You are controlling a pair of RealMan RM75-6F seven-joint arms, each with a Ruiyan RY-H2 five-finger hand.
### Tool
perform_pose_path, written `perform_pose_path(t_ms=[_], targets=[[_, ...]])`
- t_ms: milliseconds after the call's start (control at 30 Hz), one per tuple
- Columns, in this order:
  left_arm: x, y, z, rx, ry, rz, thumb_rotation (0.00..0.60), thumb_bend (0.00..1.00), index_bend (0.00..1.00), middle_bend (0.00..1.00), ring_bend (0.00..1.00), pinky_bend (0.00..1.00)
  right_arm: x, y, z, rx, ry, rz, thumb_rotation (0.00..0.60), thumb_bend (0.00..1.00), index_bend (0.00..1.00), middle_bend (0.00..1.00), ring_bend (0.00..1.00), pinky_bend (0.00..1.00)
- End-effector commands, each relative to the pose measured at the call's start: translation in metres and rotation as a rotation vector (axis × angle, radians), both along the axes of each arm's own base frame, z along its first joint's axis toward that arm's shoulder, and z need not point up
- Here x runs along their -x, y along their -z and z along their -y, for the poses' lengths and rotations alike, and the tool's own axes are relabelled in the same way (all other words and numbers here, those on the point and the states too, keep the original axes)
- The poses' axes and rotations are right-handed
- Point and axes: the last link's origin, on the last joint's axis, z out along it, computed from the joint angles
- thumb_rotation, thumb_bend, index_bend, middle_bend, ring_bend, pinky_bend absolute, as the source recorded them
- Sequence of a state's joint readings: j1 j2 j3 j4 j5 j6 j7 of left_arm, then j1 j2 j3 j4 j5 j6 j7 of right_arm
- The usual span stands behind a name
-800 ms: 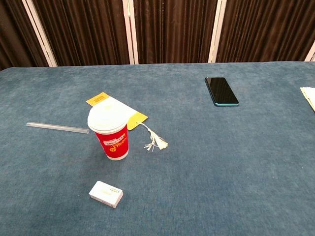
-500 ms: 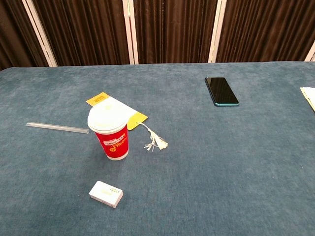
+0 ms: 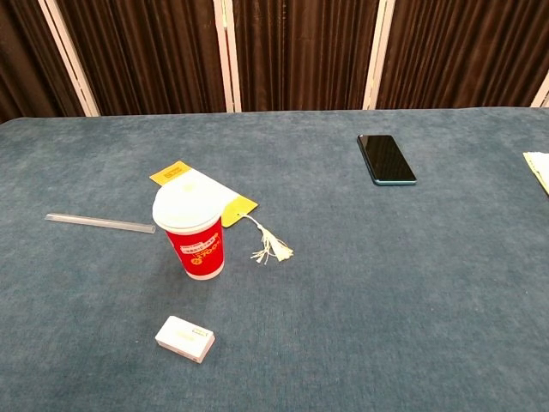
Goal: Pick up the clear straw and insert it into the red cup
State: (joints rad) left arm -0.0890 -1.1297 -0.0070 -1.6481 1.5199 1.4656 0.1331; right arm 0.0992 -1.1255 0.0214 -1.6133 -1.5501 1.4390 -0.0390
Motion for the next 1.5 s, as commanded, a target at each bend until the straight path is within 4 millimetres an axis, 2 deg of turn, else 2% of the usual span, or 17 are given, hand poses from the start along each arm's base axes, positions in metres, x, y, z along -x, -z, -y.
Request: perform_pose_path(t_ms=[33, 233, 367, 533, 767, 867, 933, 1000, 1333, 1500], targets=[[0.0, 0.0, 0.0, 0.0, 0.001, 0.0, 0.6, 0.11, 0.12, 0.0, 0.0, 0.0, 0.0, 0.0, 0.0, 0.0, 0.001, 0.002, 0.6, 0.14, 0.25, 0.0, 0.0, 0.0], [-0.005, -0.002, -0.002, -0.009, 0.012, 0.012, 0.6, 0.11, 0.15, 0.0, 0.0, 0.0, 0.0, -0.001, -0.002, -0.002, 0.001, 0.003, 0.6, 0.14, 0.25, 0.0, 0.0, 0.0], [-0.011, -0.004, -0.011, -0.013, 0.028, 0.006, 0.6, 0.16, 0.23, 0.0, 0.0, 0.0, 0.0, 0.0, -0.002, -0.003, 0.006, 0.006, 0.6, 0.14, 0.25, 0.0, 0.0, 0.0], [-0.021, -0.001, -0.039, 0.007, 0.024, -0.024, 0.6, 0.23, 0.33, 0.0, 0.0, 0.0, 0.0, 0.0, -0.001, -0.007, 0.01, 0.011, 0.6, 0.14, 0.25, 0.0, 0.0, 0.0], [-0.033, 0.017, -0.083, 0.062, -0.024, -0.057, 0.6, 0.24, 0.35, 0.0, 0.0, 0.0, 0.001, 0.0, 0.0, -0.015, 0.023, 0.024, 0.6, 0.14, 0.25, 0.0, 0.0, 0.0], [-0.037, 0.027, -0.102, 0.076, -0.04, -0.071, 0.6, 0.24, 0.37, 0.0, 0.0, 0.0, 0.001, -0.001, 0.001, -0.012, 0.027, 0.03, 0.6, 0.14, 0.25, 0.0, 0.0, 0.0], [-0.043, 0.044, -0.123, 0.101, -0.045, -0.101, 0.6, 0.24, 0.39, 0.0, 0.0, 0.0, 0.002, 0.0, 0.002, -0.019, 0.041, 0.041, 0.6, 0.14, 0.25, 0.0, 0.0, 0.0], [-0.046, 0.055, -0.133, 0.118, -0.056, -0.115, 0.6, 0.24, 0.41, 0.0, 0.0, 0.0, 0.003, 0.0, 0.004, -0.021, 0.049, 0.039, 0.6, 0.14, 0.25, 0.0, 0.0, 0.0], [-0.049, 0.107, -0.166, 0.198, -0.08, -0.205, 0.6, 0.27, 0.43, 0.0, 0.0, 0.0, 0.006, 0.0, 0.009, -0.029, 0.088, 0.06, 0.6, 0.14, 0.25, 0.0, 0.0, 0.0], [-0.059, 0.128, -0.17, 0.222, -0.066, -0.193, 0.6, 0.31, 0.46, 0.0, 0.0, 0.0, 0.006, -0.002, 0.007, -0.027, 0.088, 0.069, 0.6, 0.14, 0.25, 0.0, 0.0, 0.0]])
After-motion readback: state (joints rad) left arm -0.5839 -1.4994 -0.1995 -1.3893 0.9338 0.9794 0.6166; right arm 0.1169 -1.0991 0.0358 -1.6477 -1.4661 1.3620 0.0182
